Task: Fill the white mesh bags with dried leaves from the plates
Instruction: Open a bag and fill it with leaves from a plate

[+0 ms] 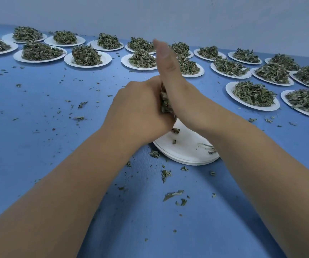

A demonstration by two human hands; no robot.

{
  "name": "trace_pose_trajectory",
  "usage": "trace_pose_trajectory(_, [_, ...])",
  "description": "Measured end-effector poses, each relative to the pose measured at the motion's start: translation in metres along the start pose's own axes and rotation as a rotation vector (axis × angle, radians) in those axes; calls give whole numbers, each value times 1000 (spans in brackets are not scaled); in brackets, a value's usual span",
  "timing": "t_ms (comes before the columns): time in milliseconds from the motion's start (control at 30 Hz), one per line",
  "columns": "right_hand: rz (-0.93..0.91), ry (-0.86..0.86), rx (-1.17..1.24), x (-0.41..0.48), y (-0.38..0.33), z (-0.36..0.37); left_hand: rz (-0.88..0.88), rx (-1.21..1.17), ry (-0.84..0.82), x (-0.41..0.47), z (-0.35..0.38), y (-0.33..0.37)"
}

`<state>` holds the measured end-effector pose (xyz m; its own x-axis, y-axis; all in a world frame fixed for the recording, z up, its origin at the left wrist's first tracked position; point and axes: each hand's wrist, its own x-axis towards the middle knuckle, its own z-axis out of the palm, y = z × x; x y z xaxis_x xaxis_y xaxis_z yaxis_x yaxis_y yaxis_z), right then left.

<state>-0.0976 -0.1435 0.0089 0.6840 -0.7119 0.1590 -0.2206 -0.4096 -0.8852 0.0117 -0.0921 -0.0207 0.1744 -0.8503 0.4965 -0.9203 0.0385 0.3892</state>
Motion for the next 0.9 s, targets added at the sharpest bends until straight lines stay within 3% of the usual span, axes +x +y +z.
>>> trace_pose_trajectory(133, [-37, 151, 332, 2, -1, -10, -124, -212, 27, 2, 0, -4])
trace_pose_trajectory(267, [-183, 360, 46, -19, 9, -29, -185, -262, 50, 3, -5, -7])
trace_pose_trajectory(400, [-310, 201, -173, -34, 16, -35, -178, -220, 34, 5, -6, -8])
trace_pose_trajectory(567, [-252, 219, -299, -28, 18, -32, -57, -72, -12, 2, -1, -6])
trace_pose_trajectory(900, [-152, 3, -9, -31, 19, -40, 46, 16, -43, 0, 2, -8])
